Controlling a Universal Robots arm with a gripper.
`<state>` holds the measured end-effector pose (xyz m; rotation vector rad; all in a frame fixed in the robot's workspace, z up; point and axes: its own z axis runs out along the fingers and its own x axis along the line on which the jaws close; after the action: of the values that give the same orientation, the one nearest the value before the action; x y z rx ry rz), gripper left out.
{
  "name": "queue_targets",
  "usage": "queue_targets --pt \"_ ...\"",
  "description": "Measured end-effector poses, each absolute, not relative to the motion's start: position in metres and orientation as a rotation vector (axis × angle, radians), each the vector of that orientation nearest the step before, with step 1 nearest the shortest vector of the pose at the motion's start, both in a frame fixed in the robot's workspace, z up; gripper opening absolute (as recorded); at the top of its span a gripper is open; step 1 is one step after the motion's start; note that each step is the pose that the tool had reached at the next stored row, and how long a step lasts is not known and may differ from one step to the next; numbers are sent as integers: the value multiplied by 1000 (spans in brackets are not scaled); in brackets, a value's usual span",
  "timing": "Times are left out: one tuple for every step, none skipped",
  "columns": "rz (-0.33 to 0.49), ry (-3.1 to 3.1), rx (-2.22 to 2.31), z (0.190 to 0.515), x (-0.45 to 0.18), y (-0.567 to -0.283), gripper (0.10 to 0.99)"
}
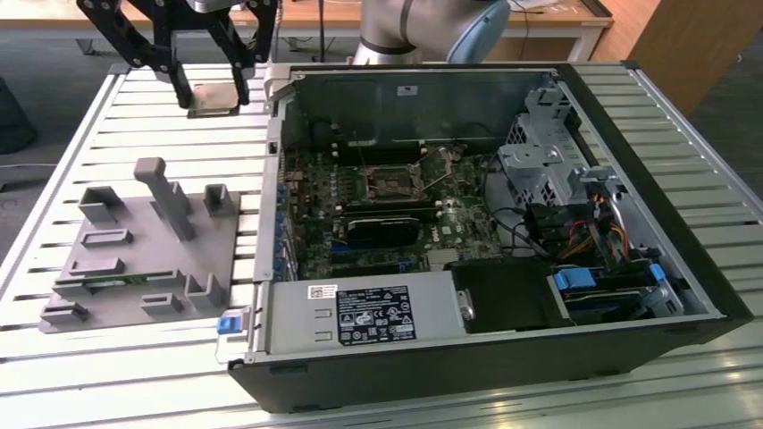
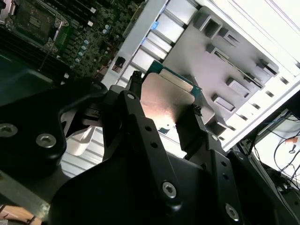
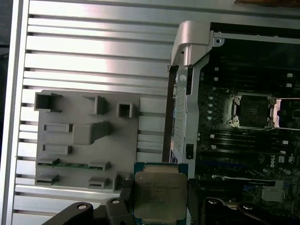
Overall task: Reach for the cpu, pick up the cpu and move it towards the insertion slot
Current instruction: 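Pick up the cpu and move it towards the insertion slot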
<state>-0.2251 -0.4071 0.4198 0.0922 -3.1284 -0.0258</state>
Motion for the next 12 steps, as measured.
queue_targets --pt "-26 -3128 92 420 -223 -407 545" --pt "-26 -3128 92 420 -222 -407 545" --pt "-26 -3128 92 420 -208 -407 545" --pt "-26 -3128 92 420 -206 -407 545" --pt "-26 -3128 92 420 -204 -407 545" --pt "-26 -3128 92 420 -201 -407 545" --pt "-26 -3128 92 420 -199 -407 545" --pt "-26 -3128 92 420 -197 -407 545" --pt "-26 -3128 92 420 -194 -407 545" --pt "-26 -3128 92 420 -192 -407 545" --pt "-26 -3128 92 420 -190 -407 545" --pt "-26 -3128 92 420 -188 -407 545"
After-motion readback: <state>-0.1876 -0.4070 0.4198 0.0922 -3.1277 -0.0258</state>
